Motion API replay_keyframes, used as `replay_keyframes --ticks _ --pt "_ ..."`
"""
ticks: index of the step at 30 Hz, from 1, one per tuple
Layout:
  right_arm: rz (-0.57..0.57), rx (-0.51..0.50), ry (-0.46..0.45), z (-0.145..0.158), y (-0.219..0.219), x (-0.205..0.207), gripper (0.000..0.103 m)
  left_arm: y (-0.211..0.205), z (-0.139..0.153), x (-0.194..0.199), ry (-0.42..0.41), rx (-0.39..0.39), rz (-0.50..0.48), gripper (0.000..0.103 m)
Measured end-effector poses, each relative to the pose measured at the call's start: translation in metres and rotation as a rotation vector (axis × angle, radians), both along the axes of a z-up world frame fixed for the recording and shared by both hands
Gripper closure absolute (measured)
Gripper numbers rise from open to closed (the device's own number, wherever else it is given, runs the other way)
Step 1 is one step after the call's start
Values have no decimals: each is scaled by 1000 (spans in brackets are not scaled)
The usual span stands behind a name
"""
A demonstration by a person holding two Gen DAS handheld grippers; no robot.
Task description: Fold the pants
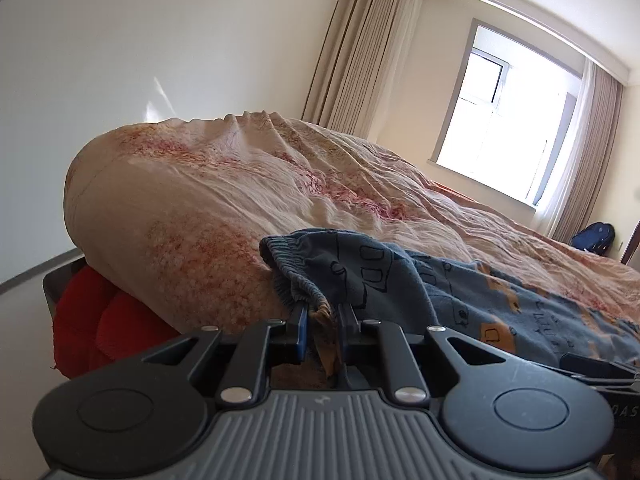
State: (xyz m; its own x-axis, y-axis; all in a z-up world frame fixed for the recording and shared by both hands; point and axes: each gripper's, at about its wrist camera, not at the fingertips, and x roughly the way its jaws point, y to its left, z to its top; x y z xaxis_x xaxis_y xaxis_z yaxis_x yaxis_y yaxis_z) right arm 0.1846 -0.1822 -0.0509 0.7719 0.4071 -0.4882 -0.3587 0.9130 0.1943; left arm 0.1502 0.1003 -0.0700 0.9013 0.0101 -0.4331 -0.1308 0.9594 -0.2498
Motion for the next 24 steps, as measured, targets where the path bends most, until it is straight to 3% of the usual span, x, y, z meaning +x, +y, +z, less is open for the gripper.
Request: replay_keyframes --ticks 4,10,14,17,21,24 --pt "7 -26 9 -1 5 1 0 6 -8 6 24 -4 3 87" --pt "9 -33 18 -2 6 2 0 -16 7 -2 -91 83 -42 89" --pt "10 -43 22 -2 8 2 0 -23 8 -2 -120 89 -67 89" --pt "11 -52 22 -2 9 2 0 -15 0 4 -65 71 -38 86" --pt "13 -53 22 -2 10 2 0 4 -15 11 27 -25 -44 85" --pt "12 -48 22 -2 10 2 0 13 -19 11 39 -71 -35 66"
